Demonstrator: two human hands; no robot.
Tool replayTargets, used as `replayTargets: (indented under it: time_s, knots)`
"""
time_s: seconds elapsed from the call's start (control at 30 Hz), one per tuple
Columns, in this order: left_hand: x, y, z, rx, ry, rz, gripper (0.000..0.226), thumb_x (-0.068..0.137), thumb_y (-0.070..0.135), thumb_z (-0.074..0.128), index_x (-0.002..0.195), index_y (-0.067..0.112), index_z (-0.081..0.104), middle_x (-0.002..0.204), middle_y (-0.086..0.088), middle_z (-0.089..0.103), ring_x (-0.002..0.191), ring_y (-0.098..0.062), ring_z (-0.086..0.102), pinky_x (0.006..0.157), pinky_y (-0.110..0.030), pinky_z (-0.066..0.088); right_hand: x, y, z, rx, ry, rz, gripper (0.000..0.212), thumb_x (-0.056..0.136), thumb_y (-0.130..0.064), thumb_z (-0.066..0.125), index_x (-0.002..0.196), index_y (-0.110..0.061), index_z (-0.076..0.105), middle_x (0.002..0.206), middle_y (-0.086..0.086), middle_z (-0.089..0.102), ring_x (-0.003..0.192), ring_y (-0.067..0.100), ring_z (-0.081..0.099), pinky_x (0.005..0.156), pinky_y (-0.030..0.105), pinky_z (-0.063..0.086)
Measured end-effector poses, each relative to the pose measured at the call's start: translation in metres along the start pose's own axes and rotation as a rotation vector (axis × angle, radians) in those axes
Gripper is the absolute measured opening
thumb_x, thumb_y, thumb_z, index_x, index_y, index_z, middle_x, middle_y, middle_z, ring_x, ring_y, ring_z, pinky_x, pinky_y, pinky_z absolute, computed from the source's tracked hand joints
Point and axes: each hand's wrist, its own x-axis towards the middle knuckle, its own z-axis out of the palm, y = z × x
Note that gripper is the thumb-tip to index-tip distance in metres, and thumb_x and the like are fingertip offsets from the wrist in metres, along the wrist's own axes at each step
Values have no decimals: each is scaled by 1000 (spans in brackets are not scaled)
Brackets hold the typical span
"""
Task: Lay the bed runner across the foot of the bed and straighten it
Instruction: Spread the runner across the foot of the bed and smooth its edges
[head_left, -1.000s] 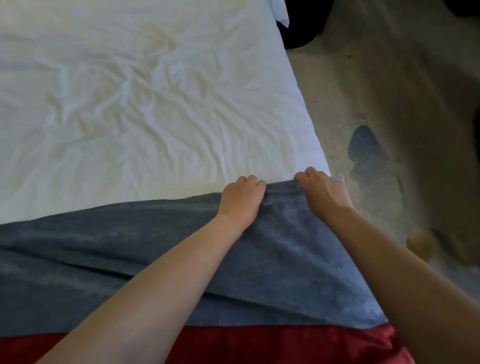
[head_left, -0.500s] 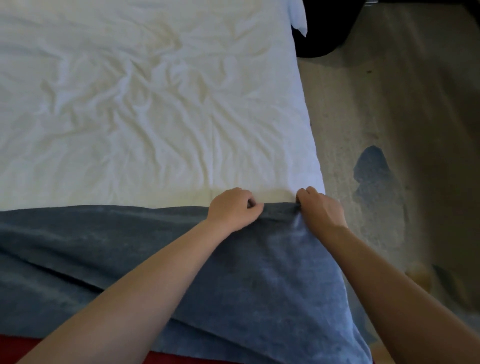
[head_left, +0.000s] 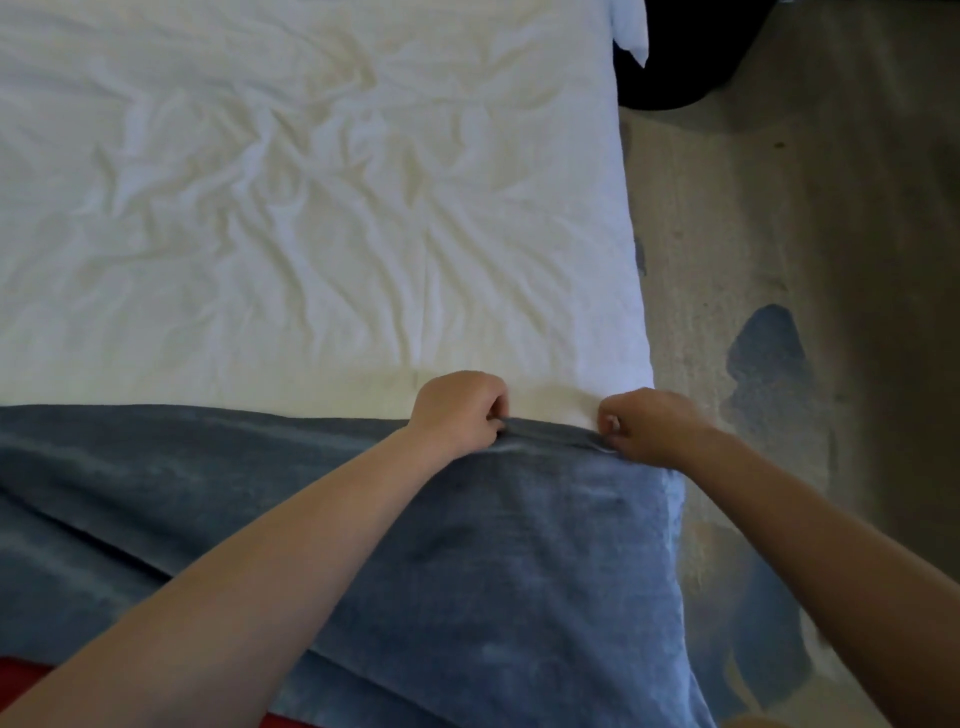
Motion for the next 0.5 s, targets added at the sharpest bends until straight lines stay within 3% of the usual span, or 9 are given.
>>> replayTargets:
  time_s: [0.13,0.2,0.33,0.5]
  knots:
    - [10,6,-5,-88,101,-54,5,87,20,62,84,24,63,87,9,63,84,-14,59,70,-30,50,20,9,-13,-234,120,-16,5,88,-26,55,92,-26,58,85,-4,62,72,16,61,61,28,47]
    - [22,10,-15,-142,191,-84,5,87,19,61,86,22,64,91,6,65,86,-15,59,74,-32,51,27,15,-24,-239,229,28,6,88,-24,58,92,-22,54,77,-2,58,64,16,61,61,32,54]
    - [49,14,-37,-67,301,-135,8,87,17,60,86,23,65,93,3,66,90,-19,60,73,-32,48,43,20,-46,-185,363,86,11,86,-12,58,89,-18,49,66,-1,47,56,20,57,57,35,54]
    - [58,13,-38,44,191,-168,6,87,25,62,90,22,66,97,2,67,94,-21,61,74,-32,50,50,16,-41,-91,266,92,14,89,-2,47,97,-14,50,81,6,56,66,26,57,60,35,52]
